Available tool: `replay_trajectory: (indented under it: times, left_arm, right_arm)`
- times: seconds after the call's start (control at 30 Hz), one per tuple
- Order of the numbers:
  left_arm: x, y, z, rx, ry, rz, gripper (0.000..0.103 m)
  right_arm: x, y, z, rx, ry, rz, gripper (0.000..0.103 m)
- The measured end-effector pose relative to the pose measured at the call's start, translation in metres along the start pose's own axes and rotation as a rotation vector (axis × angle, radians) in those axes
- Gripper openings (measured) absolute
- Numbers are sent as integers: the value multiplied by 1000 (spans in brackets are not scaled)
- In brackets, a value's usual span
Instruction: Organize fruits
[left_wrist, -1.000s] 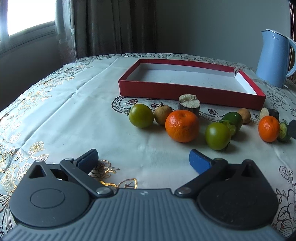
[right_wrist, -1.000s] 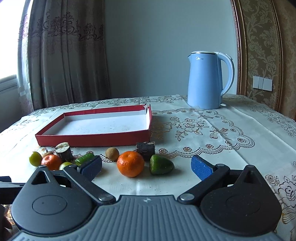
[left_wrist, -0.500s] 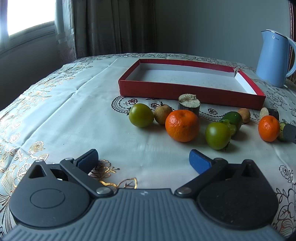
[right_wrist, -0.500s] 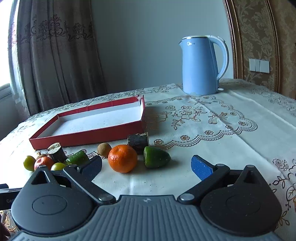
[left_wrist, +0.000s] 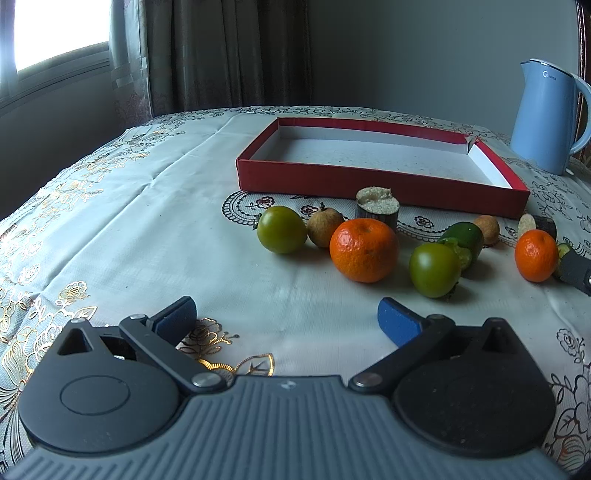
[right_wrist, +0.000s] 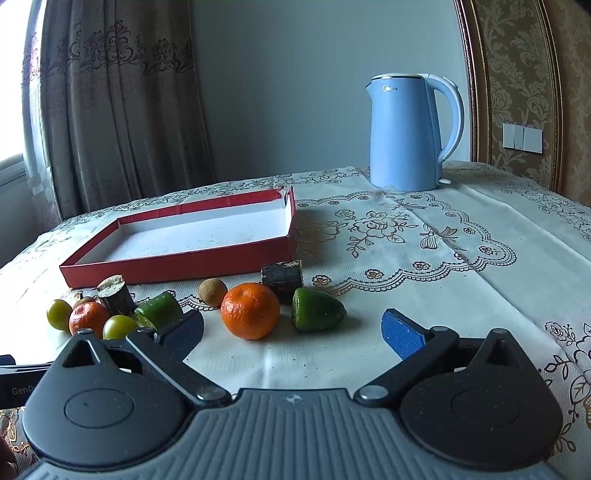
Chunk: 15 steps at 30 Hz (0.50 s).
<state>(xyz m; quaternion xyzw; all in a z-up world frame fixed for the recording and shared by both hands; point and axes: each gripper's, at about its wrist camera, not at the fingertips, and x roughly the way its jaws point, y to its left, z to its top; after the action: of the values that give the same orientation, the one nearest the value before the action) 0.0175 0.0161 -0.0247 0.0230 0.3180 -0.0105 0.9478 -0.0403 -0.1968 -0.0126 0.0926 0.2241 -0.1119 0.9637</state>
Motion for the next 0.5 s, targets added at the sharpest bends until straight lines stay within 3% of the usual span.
replay_trajectory:
  times: [0.5]
  left_arm:
    - [0,0,0,-1,0,0,103]
  right_arm:
    - [0,0,0,-3,1,5,103]
